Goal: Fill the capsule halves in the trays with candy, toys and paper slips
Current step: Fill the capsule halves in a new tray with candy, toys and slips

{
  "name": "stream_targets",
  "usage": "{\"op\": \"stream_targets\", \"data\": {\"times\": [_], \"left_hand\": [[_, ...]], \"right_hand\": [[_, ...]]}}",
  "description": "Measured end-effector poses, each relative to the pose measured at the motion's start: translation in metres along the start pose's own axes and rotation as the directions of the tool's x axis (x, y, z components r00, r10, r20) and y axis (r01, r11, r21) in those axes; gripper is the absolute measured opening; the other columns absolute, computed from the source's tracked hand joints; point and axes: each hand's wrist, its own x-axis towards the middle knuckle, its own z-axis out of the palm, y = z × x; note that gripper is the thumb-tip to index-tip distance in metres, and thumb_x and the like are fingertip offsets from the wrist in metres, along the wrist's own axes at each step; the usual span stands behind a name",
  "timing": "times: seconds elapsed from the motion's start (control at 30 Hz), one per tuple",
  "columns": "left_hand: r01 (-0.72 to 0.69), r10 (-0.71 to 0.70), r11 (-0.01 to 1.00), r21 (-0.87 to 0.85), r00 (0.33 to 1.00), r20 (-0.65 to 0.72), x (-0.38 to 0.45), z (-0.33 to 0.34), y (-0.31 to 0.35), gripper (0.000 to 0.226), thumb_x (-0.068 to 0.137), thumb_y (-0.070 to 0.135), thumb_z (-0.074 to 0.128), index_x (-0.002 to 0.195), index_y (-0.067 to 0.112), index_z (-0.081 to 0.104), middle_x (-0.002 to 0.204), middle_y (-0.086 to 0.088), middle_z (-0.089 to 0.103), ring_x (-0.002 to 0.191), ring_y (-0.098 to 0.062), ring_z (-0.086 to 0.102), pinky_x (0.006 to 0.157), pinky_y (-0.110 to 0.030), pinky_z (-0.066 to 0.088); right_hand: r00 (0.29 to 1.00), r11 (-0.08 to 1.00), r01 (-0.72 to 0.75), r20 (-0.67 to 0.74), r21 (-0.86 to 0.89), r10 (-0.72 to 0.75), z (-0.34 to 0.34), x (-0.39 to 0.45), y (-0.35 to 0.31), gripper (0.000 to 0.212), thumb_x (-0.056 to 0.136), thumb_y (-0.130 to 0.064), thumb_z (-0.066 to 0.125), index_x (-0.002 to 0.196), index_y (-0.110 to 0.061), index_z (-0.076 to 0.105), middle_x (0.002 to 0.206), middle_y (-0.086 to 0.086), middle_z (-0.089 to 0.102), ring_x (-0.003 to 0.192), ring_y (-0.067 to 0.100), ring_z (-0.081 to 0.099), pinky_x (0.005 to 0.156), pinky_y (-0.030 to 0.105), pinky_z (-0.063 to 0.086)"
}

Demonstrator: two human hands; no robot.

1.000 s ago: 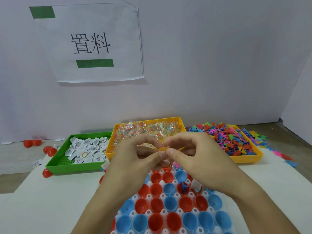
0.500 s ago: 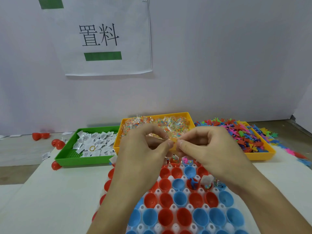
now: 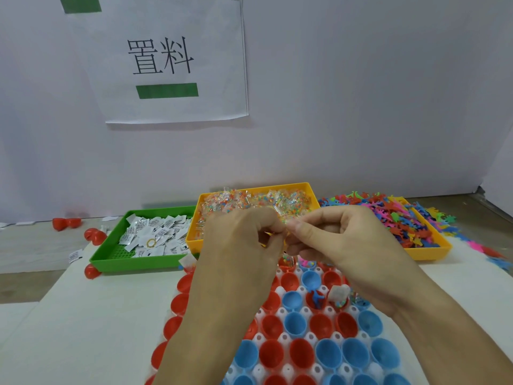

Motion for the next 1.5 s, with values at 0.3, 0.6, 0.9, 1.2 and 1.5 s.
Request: {"op": "stream_targets", "data": {"times": [0.3,0.6,0.9,1.2,1.5], "left_hand": [[0.324,-0.240,0.915,-0.242,0.917,0.318,0.001,-0.006,-0.002,0.014,0.082,0.015,0.079,0.087,0.026,0.072,0.076,0.006,0.074,0.071,-0.007,0.072,0.070,-0.030,0.061],[0.456,-0.312,0.825,-0.333,0.860,0.405,0.002,-0.006,-0.003,0.010,0.080,0.013,0.079,0.088,0.018,0.075,0.075,0.000,0.076,0.073,-0.015,0.074,0.074,-0.033,0.062],[0.402,-0.316,0.893,-0.202,0.880,0.354,0.001,-0.003,-0.009,0.008,0.080,0.008,0.078,0.085,0.013,0.075,0.068,0.001,0.074,0.060,-0.010,0.071,0.063,-0.027,0.060],[0.350,-0.276,0.927,-0.137,0.881,0.384,0.000,-0.003,-0.006,0.012,0.074,0.022,0.085,0.081,0.020,0.076,0.069,0.007,0.074,0.065,-0.005,0.070,0.068,-0.028,0.060],[0.367,-0.339,0.930,-0.007,0.866,0.367,0.002,-0.010,-0.017,0.014,0.083,0.020,0.078,0.075,0.028,0.070,0.065,0.009,0.071,0.062,-0.001,0.067,0.066,-0.021,0.057]], "right_hand": [[0.998,0.996,0.050,0.053,-0.074,-0.046,-0.012,0.001,-0.001,0.013,0.092,-0.012,0.068,0.085,-0.016,0.078,0.082,0.005,0.078,0.078,0.017,0.075,0.067,0.020,0.057],[0.983,0.965,0.183,0.024,-0.190,-0.181,-0.009,0.003,0.002,0.014,0.088,-0.007,0.071,0.084,-0.018,0.078,0.078,-0.003,0.077,0.073,0.011,0.074,0.067,0.017,0.056],[0.986,0.970,0.158,0.078,-0.184,-0.146,-0.008,0.001,0.001,0.005,0.085,-0.022,0.074,0.085,-0.022,0.079,0.078,-0.003,0.077,0.074,0.011,0.075,0.068,0.016,0.056],[0.993,0.968,0.117,0.040,-0.221,-0.111,-0.010,0.003,0.006,0.012,0.085,-0.009,0.075,0.081,-0.020,0.079,0.076,-0.004,0.077,0.072,0.010,0.074,0.064,0.014,0.055],[0.997,0.688,0.078,0.069,-0.722,-0.041,-0.032,0.007,0.012,0.022,0.083,-0.018,0.079,0.066,-0.032,0.076,0.069,-0.028,0.069,0.073,-0.009,0.065,0.067,0.008,0.050]]}}
